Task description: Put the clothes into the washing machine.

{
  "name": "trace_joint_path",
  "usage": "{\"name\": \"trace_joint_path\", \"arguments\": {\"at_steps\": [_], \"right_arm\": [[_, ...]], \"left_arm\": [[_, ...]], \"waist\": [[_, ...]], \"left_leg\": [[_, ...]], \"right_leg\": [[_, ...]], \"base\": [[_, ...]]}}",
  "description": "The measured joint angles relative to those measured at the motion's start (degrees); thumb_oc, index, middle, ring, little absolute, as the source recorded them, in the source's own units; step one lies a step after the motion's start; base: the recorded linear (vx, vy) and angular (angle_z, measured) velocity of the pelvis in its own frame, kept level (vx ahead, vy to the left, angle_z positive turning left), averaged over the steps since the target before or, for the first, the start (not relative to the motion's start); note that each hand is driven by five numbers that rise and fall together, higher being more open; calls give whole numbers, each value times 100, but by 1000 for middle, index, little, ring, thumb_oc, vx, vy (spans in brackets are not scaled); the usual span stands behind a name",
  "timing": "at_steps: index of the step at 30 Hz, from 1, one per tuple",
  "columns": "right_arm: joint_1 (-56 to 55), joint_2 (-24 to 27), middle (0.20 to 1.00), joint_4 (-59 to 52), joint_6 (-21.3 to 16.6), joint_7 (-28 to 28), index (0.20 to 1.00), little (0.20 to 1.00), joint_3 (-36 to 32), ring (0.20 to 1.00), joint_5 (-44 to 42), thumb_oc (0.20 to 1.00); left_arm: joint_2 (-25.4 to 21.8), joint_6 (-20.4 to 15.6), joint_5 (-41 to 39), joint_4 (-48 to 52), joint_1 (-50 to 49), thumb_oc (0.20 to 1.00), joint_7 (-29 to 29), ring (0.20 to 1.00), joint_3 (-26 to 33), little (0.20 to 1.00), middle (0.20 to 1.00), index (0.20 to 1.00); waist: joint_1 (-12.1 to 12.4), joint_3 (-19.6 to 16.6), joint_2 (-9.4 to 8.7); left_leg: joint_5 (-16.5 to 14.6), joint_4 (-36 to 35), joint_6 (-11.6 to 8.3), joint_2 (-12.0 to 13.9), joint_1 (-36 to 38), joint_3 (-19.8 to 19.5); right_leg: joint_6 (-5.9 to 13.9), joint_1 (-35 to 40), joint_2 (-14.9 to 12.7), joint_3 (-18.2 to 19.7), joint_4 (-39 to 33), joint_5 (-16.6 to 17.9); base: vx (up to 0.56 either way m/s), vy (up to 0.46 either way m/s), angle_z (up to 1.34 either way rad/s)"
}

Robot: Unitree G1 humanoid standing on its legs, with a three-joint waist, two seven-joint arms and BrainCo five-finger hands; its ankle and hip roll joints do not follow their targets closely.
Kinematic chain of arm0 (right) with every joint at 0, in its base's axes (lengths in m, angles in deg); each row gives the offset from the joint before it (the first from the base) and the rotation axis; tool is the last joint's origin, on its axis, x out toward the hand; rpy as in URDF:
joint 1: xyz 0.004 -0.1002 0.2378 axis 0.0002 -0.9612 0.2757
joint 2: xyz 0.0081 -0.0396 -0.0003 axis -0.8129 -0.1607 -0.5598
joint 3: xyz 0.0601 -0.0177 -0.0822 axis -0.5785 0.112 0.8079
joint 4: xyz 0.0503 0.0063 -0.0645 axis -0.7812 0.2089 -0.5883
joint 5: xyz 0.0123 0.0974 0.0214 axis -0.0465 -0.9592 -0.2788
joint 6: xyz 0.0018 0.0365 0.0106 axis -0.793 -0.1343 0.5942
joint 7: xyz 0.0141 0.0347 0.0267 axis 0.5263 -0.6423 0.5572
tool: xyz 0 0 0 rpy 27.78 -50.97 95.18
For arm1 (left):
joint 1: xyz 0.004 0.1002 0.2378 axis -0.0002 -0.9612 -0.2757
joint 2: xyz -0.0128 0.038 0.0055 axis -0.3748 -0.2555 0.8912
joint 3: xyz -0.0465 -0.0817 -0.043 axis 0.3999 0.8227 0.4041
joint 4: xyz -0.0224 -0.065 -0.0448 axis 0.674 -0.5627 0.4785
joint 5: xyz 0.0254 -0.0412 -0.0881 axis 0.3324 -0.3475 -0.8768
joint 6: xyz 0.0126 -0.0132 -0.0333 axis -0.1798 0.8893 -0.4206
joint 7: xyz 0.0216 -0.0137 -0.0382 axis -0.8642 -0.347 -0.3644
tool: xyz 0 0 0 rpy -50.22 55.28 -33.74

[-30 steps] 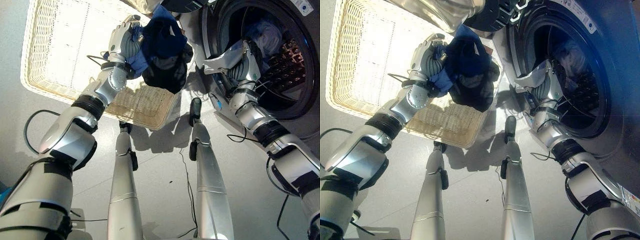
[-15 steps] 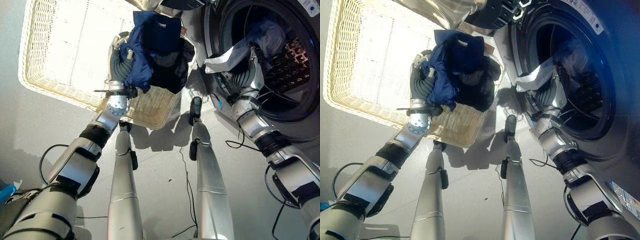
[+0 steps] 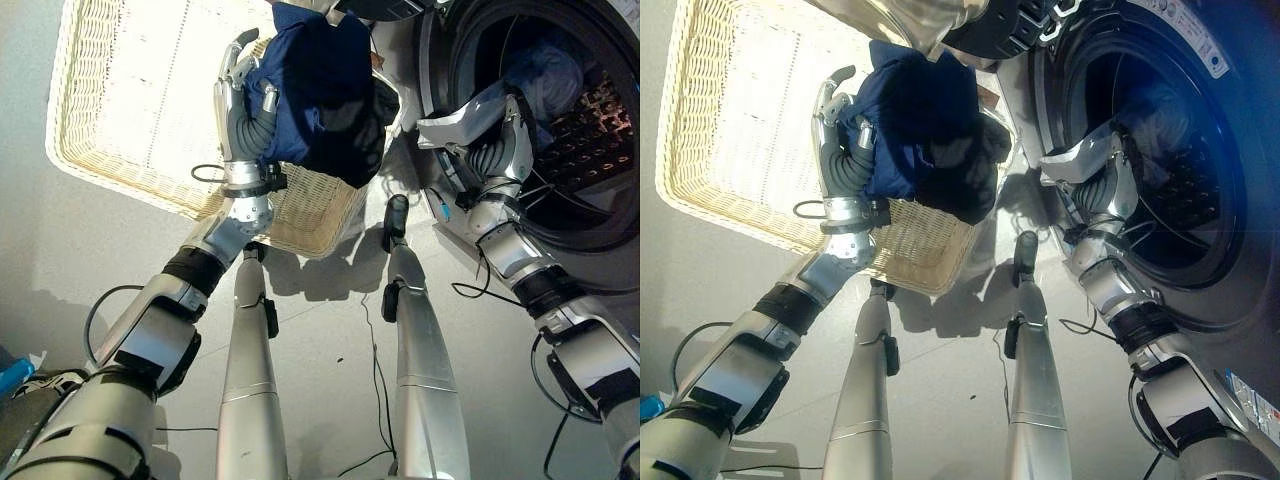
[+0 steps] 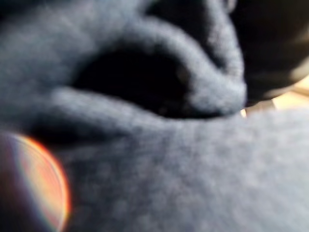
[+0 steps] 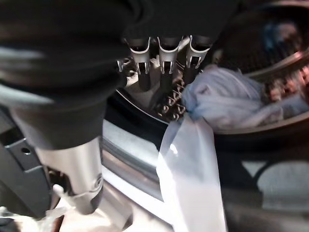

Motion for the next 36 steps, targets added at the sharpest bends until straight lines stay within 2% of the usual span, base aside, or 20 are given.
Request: {"name": "trace_joint_path", "arguments": {"at_steps": [1, 4, 6, 8, 10, 13, 14, 18, 21, 22, 26, 27, 30, 31, 36], "right_arm": [[-231, -86, 1000, -229, -309, 289, 1000, 1000, -105, 1000, -394, 1000], [-615, -327, 1000, -585, -781, 949, 1000, 1000, -278, 1000, -1309, 1000], [-844, -538, 1000, -804, -974, 1303, 1000, 1000, -477, 1000, -1761, 1000], [-1178, -835, 1000, -1137, -1220, 1927, 1000, 1000, -605, 1000, -2439, 1000], [-1275, -927, 1000, -1287, -1285, 2327, 1000, 1000, -600, 1000, -2855, 1000], [-1268, -941, 1000, -1328, -1320, 2447, 1000, 1000, -601, 1000, -2979, 1000], [-1277, -945, 1000, -1378, -1327, 2405, 1000, 1000, -627, 1000, -3024, 1000], [-1304, -1066, 1000, -1464, -1418, 2019, 1000, 1000, -1010, 1000, -2961, 1000], [-1310, -1072, 1000, -1521, -1444, 2226, 1000, 1000, -1090, 1000, -3166, 1000], [-1347, -1084, 1000, -1731, -1407, 2702, 1000, 1000, -1061, 1000, -3553, 1000], [-1347, -1118, 1000, -2039, -1176, 3542, 1000, 1000, -882, 1000, -4084, 1000], [-1347, -1091, 1000, -2161, -918, 4010, 1000, 1000, -780, 1000, -4382, 1000], [-1326, -1092, 1000, -2246, -581, 4587, 1000, 1000, -655, 1000, -4733, 1000], [-1275, -1089, 1000, -2370, -355, 4895, 1000, 1000, -576, 1000, -5000, 1000], [-1041, -1107, 1000, -2621, 232, 5538, 1000, 1000, -297, 1000, -5536, 1000]], "left_arm": [[28, -171, -98, 264, -141, 200, 144, 200, 69, 200, 200, 200], [103, -484, -470, 714, -435, 200, 695, 200, 188, 200, 200, 200], [190, -598, -770, 1020, -637, 200, 1063, 200, 306, 200, 200, 200], [439, -888, -1341, 1556, -1073, 200, 1707, 200, 549, 200, 200, 200], [542, -1044, -1841, 1677, -1207, 200, 2258, 200, 573, 200, 200, 200], [554, -1097, -2091, 1730, -1230, 200, 2546, 200, 571, 200, 200, 200], [556, -1122, -2293, 1738, -1237, 200, 2796, 200, 578, 200, 200, 200], [573, -1202, -2365, 1767, -1263, 200, 3087, 200, 584, 200, 200, 200], [575, -1201, -2614, 1998, -1303, 200, 3407, 200, 587, 200, 200, 200], [572, -1195, -2930, 2278, -1330, 200, 3831, 200, 584, 200, 200, 200], [569, -1167, -3306, 2564, -1340, 200, 4464, 200, 592, 200, 200, 200], [548, -1109, -3448, 2635, -1344, 200, 4807, 200, 587, 200, 200, 200], [546, -938, -3602, 2665, -1331, 200, 5333, 200, 563, 200, 200, 200], [535, -783, -3697, 2667, -1328, 200, 5598, 200, 510, 200, 200, 200], [396, -371, -3771, 2657, -1288, 200, 6039, 200, 252, 200, 200, 200]], "waist": [[3, 0, 0], [19, 1, 0], [15, 1, 0], [17, 1, 1], [36, 1, 1], [37, 1, 1], [62, 1, 1], [94, 2, 2], [112, 3, 4], [144, 6, 8], [167, 6, 9], [173, 6, 9], [182, 5, 9], [184, 5, 9], [202, 12, 26]], "left_leg": [[0, 0, 0, 0, 2, 1], [0, 8, 0, -1, 8, 0], [-1, 9, -1, -1, 24, -5], [-2, 1, -2, 0, 91, 1], [-5, 5, -1, -1, 112, 2], [-18, -2, 19, -1, 112, 1], [-20, 1, 23, -2, 112, -2], [-5, 4, -3, -4, 113, -1], [-4, 7, -3, -3, 113, 1], [-4, 5, -3, -3, 113, 0], [-4, 9, -3, -7, 148, -3], [-4, 9, -3, -8, 177, -2], [-3, 8, -2, -8, 184, 0], [-2, 8, -1, -8, 187, 0], [11, 4, -16, -9, 287, 1]], "right_leg": [[-1, 0, 0, 0, 0, -1], [0, 1, -1, -1, 25, -9], [-14, 1, -1, -1, 66, -33], [-21, 34, -2, -1, 106, -55], [-30, 43, -6, -1, 137, -82], [-30, 36, -6, -1, 149, -81], [-30, 37, -7, -1, 156, -80], [-31, 40, -7, -1, 154, -81], [-31, 40, -7, -1, 152, -81], [-31, 40, -8, -1, 153, -81], [-30, 76, -13, -1, 156, -81], [-30, 102, -14, -1, 160, -81], [-30, 106, -16, -2, 162, -82], [-31, 105, -17, -4, 162, -82], [-35, 200, -26, -14, 180, -86]], "base": [[0, 0, 0], [0, 0, 0], [0, 0, 0], [0, 0, 0], [0, 0, 0], [0, 0, 0], [0, 0, 0], [0, 0, 0], [0, 0, 0], [0, 0, 0], [0, 0, 0], [0, 0, 0], [0, 0, 0], [31, -20, 0], [9, 1, 0]]}}
